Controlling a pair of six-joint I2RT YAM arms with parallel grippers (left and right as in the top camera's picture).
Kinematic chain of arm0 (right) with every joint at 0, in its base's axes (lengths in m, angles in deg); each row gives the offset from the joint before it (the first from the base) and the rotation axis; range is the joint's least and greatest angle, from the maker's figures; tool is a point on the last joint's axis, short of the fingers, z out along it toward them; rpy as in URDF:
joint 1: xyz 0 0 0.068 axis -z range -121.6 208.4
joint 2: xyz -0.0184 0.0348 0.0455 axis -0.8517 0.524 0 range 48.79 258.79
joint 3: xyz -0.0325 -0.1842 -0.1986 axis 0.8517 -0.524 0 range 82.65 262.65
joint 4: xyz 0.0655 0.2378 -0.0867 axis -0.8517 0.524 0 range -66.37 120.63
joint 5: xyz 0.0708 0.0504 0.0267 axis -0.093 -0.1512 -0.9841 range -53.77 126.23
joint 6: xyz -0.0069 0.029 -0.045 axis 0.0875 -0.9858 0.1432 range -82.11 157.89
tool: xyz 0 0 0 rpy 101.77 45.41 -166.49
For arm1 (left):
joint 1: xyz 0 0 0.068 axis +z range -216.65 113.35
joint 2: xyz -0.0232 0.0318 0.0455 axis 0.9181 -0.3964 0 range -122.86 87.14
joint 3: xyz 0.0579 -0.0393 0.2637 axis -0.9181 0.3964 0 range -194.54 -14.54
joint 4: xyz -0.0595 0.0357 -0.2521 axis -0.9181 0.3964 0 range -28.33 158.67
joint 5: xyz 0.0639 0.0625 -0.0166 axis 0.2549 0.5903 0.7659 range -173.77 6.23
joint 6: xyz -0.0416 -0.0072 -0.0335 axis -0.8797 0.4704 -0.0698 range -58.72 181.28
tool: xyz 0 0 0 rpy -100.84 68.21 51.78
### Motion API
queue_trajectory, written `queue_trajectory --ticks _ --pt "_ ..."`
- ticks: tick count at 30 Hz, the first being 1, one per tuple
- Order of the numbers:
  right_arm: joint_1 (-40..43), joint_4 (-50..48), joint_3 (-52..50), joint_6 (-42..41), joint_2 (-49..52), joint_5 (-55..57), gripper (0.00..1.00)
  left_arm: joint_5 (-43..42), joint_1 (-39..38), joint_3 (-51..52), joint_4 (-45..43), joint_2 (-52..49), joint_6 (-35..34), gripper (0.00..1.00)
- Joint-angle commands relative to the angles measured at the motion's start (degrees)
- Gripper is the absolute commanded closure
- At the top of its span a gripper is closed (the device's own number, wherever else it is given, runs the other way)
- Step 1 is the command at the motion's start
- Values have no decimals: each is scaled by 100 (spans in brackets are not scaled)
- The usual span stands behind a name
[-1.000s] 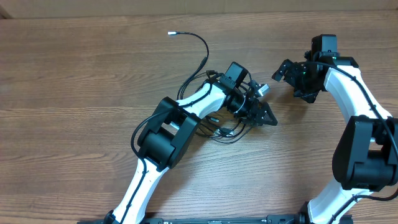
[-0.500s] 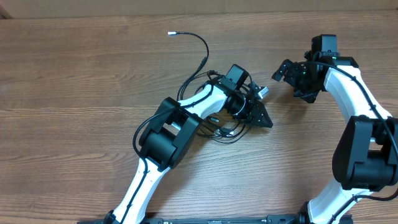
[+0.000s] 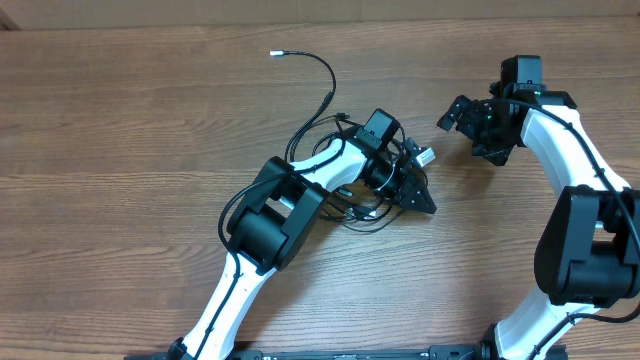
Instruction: Untangle cables
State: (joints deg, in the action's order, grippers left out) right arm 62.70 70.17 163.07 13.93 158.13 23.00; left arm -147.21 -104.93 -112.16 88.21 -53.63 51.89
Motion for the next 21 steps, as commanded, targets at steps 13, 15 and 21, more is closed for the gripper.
queue_trajectory --ticks 13,15,21 --pt "-4 -13 92 -2 -142 33 0 -1187 66 31 -42 -160 761 95" --pt "-4 -13 92 -4 -142 33 0 -1552 146 -28 -13 -136 748 96" --pt "-4 -13 92 -2 -142 33 0 -2221 442 -37 269 258 776 96"
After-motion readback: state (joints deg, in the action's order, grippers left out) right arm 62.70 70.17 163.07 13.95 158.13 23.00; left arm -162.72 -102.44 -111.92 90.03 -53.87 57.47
